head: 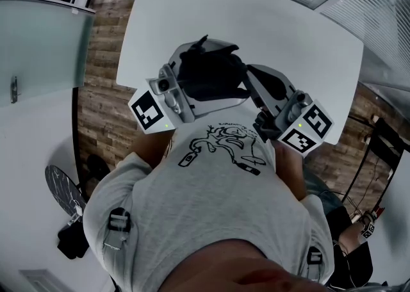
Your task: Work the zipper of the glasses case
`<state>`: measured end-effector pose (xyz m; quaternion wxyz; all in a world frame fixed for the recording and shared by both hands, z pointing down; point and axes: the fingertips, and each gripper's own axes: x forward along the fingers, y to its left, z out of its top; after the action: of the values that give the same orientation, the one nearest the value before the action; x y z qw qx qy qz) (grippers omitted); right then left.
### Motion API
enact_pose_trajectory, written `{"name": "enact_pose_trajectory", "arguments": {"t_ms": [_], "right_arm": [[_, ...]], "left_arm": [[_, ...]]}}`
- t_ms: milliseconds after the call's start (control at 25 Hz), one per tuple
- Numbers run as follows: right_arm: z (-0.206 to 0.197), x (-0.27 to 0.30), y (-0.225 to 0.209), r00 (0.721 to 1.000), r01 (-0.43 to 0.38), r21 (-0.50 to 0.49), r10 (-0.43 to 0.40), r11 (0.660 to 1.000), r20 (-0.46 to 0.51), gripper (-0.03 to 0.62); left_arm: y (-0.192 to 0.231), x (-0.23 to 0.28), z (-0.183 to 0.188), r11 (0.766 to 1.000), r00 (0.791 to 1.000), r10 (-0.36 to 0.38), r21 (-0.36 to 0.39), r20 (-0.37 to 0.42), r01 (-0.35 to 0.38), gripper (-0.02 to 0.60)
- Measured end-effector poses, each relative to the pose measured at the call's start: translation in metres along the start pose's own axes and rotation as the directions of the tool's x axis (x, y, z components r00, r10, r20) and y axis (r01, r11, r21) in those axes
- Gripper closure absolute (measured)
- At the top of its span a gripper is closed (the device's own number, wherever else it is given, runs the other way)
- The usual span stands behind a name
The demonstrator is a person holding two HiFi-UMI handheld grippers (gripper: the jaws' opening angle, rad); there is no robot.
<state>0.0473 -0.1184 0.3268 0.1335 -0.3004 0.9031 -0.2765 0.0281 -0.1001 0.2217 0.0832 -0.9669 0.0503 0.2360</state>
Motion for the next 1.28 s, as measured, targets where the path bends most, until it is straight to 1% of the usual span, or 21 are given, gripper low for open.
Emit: {"name": "enact_pose_trajectory", "arguments": {"t_ms": [320,600,920,1040,1160,1280], "right_arm": [[-0.003,0.003,0.000,1.000,-0.029,0.045,0.029,0.999,0.000,0.585],[-0.007,0.005,-0.003,0.998,-0.059,0.113,0.057,0.992,0.018,0.585],[-0.012,0.006,0.001,0.997,-0.069,0.145,0.066,0.987,0.026,0.585],[-0.013,0.005,-0.003,0.998,-0.059,0.147,0.055,0.987,0.027,0.582],[-0.011,0.001,-0.009,0.999,-0.031,0.121,0.027,0.992,0.036,0.563],[-0.012,-0.002,-0.012,1.000,0.017,0.075,-0.019,0.997,0.025,0.540]], "left_arm": [[0.003,0.003,0.004,1.000,1.000,0.009,-0.019,0.026,-0.008,0.330],[0.007,0.001,0.003,0.999,0.999,0.020,-0.036,0.041,-0.018,0.330],[0.005,-0.002,0.006,0.999,0.999,0.025,-0.043,0.048,-0.023,0.328],[0.007,-0.002,0.000,0.998,0.998,0.031,-0.048,0.047,-0.029,0.328],[0.007,0.001,-0.002,0.998,0.998,0.042,-0.040,0.038,-0.041,0.330],[0.008,0.003,0.000,0.998,0.998,0.058,-0.031,0.025,-0.057,0.330]]}}
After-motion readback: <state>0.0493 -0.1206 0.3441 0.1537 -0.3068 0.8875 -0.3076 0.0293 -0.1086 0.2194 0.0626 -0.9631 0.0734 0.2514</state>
